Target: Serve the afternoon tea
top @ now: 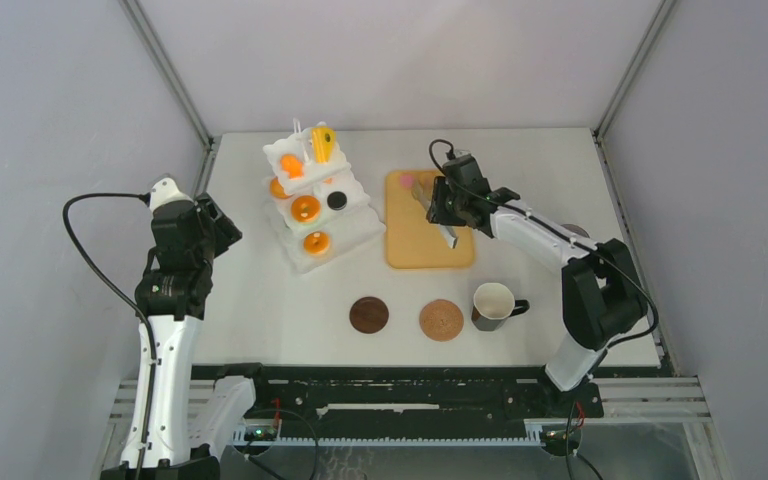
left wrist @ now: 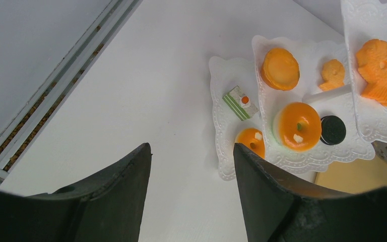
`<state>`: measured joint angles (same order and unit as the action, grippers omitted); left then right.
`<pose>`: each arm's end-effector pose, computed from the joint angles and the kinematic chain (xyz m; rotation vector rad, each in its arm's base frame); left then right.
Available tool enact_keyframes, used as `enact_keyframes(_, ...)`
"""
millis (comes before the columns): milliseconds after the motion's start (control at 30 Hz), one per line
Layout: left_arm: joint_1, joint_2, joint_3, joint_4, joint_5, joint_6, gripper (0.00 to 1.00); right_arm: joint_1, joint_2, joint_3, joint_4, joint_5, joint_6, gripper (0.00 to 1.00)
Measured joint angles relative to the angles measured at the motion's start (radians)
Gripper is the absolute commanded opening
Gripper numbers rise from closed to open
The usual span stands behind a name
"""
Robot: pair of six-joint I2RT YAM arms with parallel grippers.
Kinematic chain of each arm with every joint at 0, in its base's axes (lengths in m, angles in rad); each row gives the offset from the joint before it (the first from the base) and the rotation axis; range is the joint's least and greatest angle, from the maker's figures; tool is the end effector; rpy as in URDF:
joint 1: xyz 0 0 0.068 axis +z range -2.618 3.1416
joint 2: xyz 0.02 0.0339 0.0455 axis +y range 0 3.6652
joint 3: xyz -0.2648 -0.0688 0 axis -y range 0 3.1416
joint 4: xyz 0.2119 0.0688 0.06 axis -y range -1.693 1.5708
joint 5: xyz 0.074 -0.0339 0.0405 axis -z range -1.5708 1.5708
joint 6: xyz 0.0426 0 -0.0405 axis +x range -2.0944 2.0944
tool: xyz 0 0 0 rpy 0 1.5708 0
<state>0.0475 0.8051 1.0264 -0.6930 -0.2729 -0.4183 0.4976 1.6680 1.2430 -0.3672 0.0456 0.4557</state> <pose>0.1318 0.0178 0.3572 -0.6305 1.9233 0.0445 0.3044 0.1631 0.2614 -0.0278 2.3995 0.4030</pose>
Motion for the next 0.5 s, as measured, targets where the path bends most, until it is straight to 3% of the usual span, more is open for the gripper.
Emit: enact_keyframes(500, 0.000, 0.025, 0.000, 0.003, 0.007, 0.000, 0.66, 0.022, 0.185, 0.129, -0.027, 0.028, -0.082, 0.47)
